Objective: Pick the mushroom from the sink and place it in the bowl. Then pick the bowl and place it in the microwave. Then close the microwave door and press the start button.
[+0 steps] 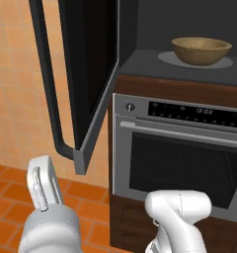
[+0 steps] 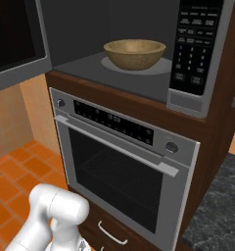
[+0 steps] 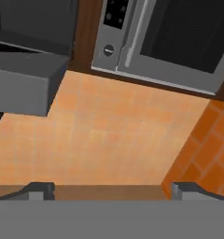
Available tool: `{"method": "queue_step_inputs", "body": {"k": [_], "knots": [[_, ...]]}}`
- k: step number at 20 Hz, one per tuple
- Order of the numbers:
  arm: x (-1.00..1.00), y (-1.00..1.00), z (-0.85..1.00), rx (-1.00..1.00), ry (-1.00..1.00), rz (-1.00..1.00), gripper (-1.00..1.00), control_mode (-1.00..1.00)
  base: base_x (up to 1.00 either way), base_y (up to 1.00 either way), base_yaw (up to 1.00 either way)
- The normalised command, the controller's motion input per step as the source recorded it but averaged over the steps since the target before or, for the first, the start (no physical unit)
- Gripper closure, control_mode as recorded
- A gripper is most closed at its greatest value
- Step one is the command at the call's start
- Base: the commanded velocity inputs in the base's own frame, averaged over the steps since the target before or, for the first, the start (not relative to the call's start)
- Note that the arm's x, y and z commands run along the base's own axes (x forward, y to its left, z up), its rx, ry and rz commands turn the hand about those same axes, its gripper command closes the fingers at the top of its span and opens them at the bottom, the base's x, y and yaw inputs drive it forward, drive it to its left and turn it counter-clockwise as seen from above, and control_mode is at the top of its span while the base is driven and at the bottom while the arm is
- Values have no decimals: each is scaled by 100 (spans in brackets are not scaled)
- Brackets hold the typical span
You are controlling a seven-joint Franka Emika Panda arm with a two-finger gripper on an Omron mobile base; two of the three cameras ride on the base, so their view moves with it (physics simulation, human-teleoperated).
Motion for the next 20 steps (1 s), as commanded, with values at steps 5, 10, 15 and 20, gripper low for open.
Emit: {"method": "queue_step_inputs", "body": {"k": [5,10,15,20], "knots": [[84,85,-56,-3,-11,-3,-100,-100,0,0,0],[94,76,-55,2,-9,-1,-100,-100,0,0,0],[91,89,-55,6,-9,-1,-100,-100,0,0,0],[45,27,-8,4,-12,-7,-100,-100,0,0,0]]}}
